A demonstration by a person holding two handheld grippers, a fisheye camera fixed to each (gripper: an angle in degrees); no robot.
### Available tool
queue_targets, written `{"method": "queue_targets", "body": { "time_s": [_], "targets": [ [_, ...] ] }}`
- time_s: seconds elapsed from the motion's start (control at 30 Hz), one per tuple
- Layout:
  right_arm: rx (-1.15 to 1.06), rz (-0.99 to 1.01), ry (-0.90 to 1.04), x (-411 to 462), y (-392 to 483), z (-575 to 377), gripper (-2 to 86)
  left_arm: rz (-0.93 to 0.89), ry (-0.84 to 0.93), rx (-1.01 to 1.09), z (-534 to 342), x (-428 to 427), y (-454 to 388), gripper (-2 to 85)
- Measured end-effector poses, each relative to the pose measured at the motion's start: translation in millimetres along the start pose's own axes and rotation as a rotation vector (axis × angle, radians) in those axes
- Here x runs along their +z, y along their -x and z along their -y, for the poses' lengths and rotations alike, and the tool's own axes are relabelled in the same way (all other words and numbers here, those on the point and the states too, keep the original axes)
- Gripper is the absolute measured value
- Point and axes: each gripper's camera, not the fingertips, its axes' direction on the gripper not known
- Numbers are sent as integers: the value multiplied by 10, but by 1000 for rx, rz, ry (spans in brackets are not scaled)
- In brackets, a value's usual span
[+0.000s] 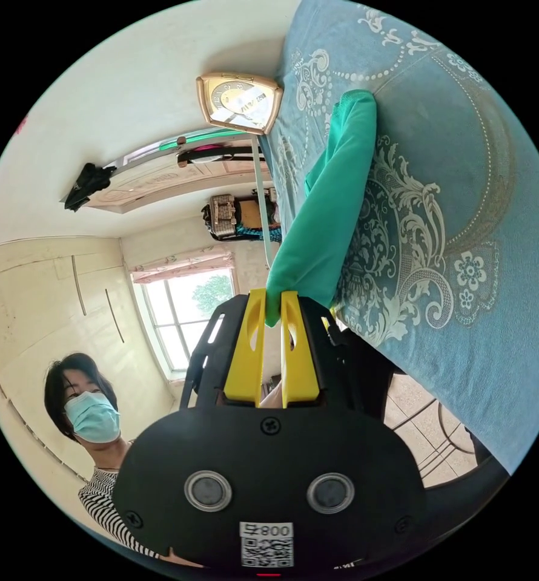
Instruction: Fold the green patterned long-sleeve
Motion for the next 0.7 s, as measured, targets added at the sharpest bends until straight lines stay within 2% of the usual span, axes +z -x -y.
{"method": "queue_targets", "body": {
  "time_s": [0.23,0.5,0.7],
  "targets": [
    [-7,-9,9,0,322,-70,25,-64,-64,-25,215,128,-66,127],
    [10,-25,-5,-146,587,-265,26,-46,-100,-23,327,527,-270,50],
    [32,-43,-42,-432,792,-545,29,-37,-78,8,201,964,-505,37]
  ]
}}
